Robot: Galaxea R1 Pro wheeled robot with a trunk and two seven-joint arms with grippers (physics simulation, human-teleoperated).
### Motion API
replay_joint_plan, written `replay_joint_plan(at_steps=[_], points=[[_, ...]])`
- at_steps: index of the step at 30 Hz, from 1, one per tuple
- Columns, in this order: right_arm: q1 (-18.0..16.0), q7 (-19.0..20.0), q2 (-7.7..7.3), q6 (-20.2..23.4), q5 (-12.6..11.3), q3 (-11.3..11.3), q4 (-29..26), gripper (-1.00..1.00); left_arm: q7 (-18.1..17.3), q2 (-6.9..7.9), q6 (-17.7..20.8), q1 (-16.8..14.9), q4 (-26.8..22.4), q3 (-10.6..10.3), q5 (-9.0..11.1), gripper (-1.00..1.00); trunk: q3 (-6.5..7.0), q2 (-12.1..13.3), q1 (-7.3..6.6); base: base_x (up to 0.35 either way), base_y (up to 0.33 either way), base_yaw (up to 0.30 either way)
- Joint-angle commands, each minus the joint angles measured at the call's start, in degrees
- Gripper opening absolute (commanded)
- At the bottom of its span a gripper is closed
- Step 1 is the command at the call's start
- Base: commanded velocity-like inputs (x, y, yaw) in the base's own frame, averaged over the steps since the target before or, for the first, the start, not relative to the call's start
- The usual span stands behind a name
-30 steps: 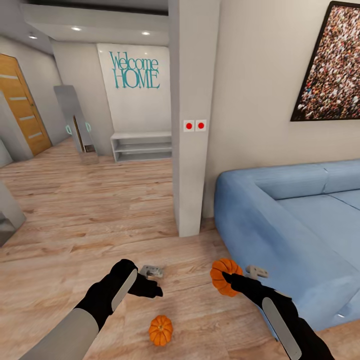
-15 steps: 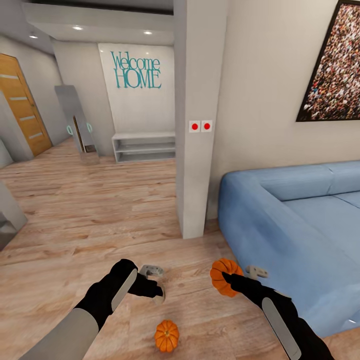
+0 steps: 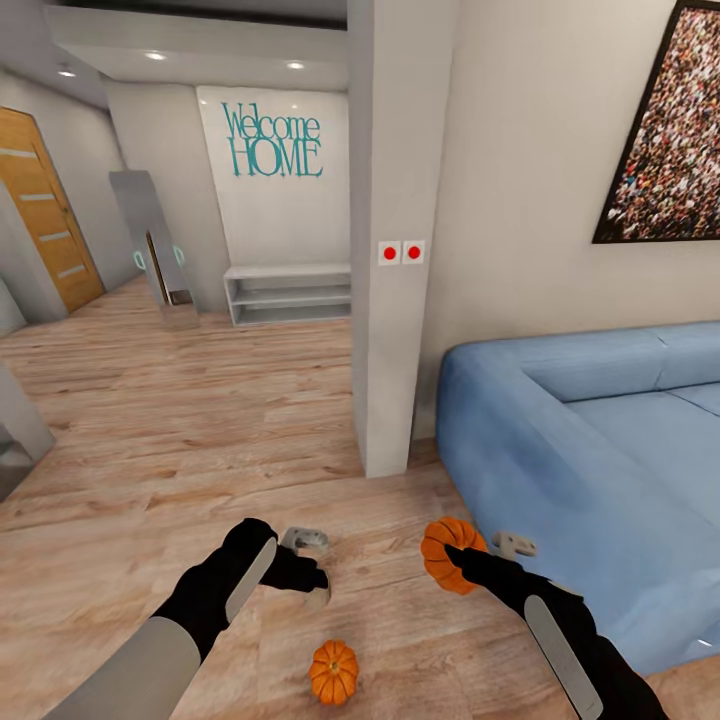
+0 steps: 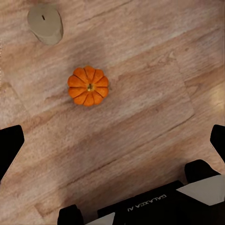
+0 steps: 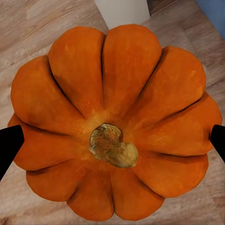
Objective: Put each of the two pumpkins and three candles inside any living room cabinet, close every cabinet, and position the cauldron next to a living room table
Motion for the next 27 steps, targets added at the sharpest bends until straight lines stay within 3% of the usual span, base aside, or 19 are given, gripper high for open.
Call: replay_joint_plan(at_steps=[1, 7, 8, 10, 14, 19, 27], points=[[0.0, -0.4, -0.05, 0.1, -0.6, 0.1, -0.1, -1.0, -0.1, -0.02, -0.2, 0.0, 0.0, 0.0, -0.3, 1.0, -0.06, 0.0, 0.0, 0.0, 0.0, 0.0], [0.0, -0.4, -0.1, 0.1, -0.6, 0.1, -0.1, -1.0, 5.3, -0.19, -4.1, -0.2, 1.3, 0.1, -0.1, 1.0, -0.06, 0.0, 0.0, 0.0, 0.0, 0.0], [0.0, -0.4, -0.07, 0.1, -0.6, 0.1, -0.1, -1.0, 6.8, -0.2, -4.8, -0.6, 1.8, 0.6, 0.0, 1.0, -0.06, 0.0, 0.0, 0.0, 0.0, 0.0], [0.0, -0.4, -0.04, 0.1, -0.5, 0.1, -0.1, -1.0, 8.4, -0.22, -5.6, -1.5, 3.9, 3.5, 0.3, 1.0, -0.06, 0.0, 0.0, 0.0, 0.0, 0.0], [0.0, -0.4, -0.04, 0.1, -0.5, 0.1, -0.1, -1.0, 9.4, -0.3, -7.9, -3.3, 8.3, 6.2, 0.5, 1.0, -0.06, 0.0, 0.0, 0.0, 0.0, 0.0], [0.0, -0.4, -0.02, 0.1, -0.5, 0.2, -0.1, -1.0, 9.5, -0.72, -9.7, -5.3, 13.5, 7.0, 0.7, 1.0, -0.06, 0.0, 0.0, 0.011, 0.0, 0.0], [0.0, -0.4, -0.02, 0.0, -0.5, 0.2, -0.1, -1.0, 9.2, -1.27, -10.1, -6.0, 15.1, 7.2, 0.8, 1.0, -0.06, 0.0, 0.0, 0.069, 0.0, 0.0]])
